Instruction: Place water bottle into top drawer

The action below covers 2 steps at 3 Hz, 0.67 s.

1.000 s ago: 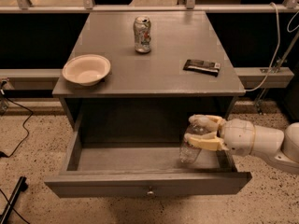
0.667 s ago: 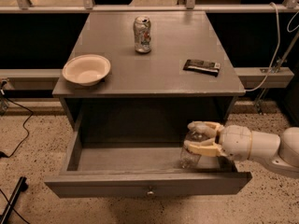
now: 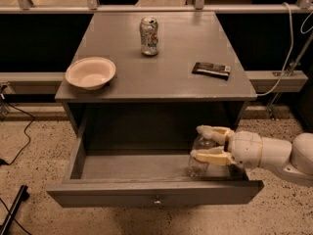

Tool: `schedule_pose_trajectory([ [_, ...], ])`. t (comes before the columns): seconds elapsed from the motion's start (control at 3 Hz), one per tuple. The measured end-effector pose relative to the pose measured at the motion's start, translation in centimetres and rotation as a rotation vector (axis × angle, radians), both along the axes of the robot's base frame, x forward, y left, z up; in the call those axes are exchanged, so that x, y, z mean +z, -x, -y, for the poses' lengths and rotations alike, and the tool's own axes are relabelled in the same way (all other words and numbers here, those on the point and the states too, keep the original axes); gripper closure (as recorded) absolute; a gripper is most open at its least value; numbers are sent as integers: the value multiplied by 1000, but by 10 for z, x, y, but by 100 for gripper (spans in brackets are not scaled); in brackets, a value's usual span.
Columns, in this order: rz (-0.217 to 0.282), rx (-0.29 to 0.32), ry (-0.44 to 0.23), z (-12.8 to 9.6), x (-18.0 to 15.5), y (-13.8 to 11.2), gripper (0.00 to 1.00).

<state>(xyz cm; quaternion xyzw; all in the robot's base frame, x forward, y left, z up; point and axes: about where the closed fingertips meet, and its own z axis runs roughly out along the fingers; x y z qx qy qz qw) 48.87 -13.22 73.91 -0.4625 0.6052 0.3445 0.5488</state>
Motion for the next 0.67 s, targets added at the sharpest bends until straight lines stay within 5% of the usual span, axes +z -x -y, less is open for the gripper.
schedule_pose_trajectory([
  [0.33,0,3,0,-2,0,0,0],
  [0.67,0,3,0,-2,0,0,0],
])
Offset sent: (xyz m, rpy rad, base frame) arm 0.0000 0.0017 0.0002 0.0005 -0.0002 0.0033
